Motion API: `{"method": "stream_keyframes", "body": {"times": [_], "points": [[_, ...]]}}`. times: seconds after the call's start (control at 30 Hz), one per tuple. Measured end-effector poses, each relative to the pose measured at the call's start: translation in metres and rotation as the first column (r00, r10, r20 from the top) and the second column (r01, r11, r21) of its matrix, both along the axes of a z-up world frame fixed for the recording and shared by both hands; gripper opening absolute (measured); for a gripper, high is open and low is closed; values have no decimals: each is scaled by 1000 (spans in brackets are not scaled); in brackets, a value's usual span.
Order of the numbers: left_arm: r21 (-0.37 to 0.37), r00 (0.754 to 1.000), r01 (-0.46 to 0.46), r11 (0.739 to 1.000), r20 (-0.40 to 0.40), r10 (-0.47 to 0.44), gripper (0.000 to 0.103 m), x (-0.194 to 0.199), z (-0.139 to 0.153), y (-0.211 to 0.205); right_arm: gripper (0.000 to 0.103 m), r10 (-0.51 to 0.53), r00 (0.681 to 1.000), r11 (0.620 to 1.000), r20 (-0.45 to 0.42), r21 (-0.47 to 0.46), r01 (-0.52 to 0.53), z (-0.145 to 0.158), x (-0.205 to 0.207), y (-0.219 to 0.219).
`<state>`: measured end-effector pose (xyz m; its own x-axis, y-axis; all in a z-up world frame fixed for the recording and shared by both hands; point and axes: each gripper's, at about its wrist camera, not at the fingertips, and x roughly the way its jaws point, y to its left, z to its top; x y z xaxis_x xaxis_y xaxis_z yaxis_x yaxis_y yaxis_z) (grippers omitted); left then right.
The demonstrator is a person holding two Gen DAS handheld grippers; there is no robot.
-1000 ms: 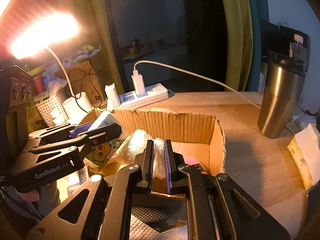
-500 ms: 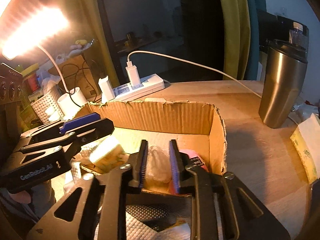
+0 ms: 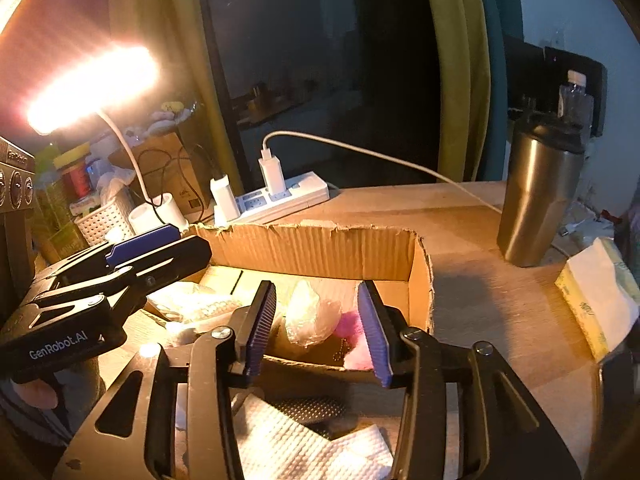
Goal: Organize soft objects
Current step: 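Open the left tool to drop the printed card box into the box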
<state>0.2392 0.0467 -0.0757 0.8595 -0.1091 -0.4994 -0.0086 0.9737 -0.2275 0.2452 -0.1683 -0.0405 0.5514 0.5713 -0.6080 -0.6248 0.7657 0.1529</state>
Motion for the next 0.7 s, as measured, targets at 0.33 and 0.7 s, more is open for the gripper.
{"method": "stream_keyframes", "body": {"times": [0.33, 0.7], "points": [[7, 998, 5, 1000, 59, -5, 57, -30, 22, -4, 58, -26, 998, 1000, 51, 19, 25, 24, -24, -11], [13, 995, -1, 1000, 102, -1, 58, -57, 38, -7, 61, -41, 995, 999, 92, 33, 38, 43, -48, -19]]}}
